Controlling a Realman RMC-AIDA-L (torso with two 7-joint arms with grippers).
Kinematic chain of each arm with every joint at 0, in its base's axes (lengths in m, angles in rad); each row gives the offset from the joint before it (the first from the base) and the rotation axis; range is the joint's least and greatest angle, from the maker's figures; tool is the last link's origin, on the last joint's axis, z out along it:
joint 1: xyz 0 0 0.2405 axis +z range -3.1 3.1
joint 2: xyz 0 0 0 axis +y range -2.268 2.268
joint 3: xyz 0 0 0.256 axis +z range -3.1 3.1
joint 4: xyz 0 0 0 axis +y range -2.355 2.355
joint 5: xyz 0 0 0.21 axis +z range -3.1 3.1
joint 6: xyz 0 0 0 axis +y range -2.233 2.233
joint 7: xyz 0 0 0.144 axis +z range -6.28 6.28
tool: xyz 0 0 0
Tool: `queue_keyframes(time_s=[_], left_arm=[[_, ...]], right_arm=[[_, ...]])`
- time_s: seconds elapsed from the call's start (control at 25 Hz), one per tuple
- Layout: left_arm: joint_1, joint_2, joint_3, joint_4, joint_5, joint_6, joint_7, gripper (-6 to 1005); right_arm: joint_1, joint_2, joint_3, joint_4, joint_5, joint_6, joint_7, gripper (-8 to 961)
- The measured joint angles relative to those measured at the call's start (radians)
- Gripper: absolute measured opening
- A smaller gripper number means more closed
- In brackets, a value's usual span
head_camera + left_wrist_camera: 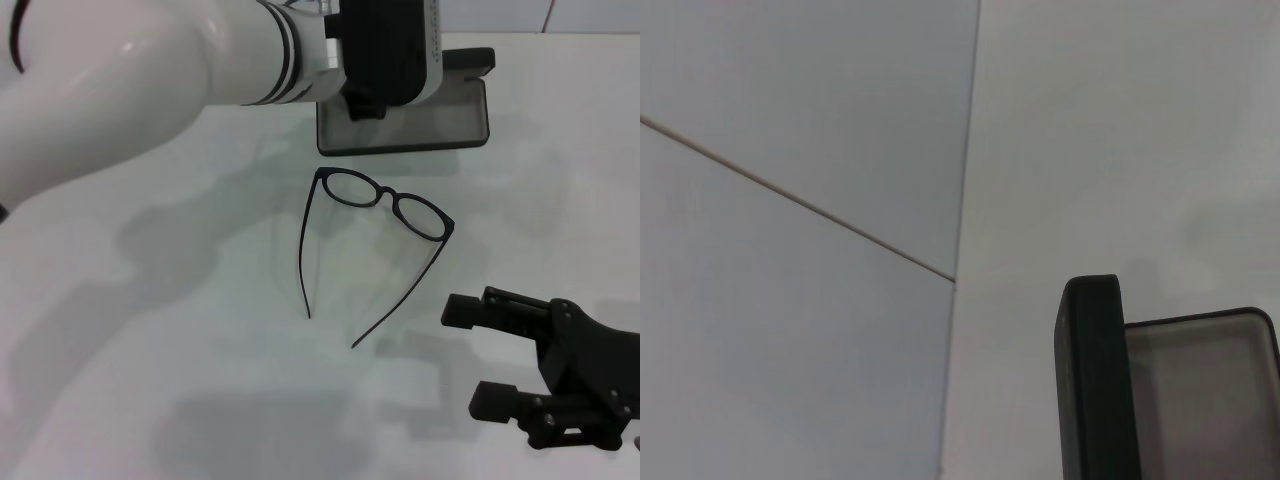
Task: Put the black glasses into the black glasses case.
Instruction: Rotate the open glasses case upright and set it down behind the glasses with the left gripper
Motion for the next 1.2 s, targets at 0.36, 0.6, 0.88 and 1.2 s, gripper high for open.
queue_keyframes(time_s=[0.36,0.6,0.88,1.2], left_arm=[[-0.040,-0.003,0.025,-0.173,-0.015,-0.094,0.065,218],[-0.024,-0.003,0.029,-0.170,-0.029,-0.017,0.064,222],[0.012,-0.001,0.057,-0.128,-0.022,0.052,0.066,227],[0.029,-0.003,0.071,-0.099,-0.003,0.030,0.036,233]], right_arm=[[0.000,0.000,0.001,0.000,-0.001,0.005,-0.002,778],[-0.007,0.000,0.001,0.011,-0.001,0.013,-0.001,775],[0.000,0.000,0.001,0.007,0.000,0.026,-0.001,771],[0.010,0.000,0.001,0.004,0.001,0.047,0.001,766]])
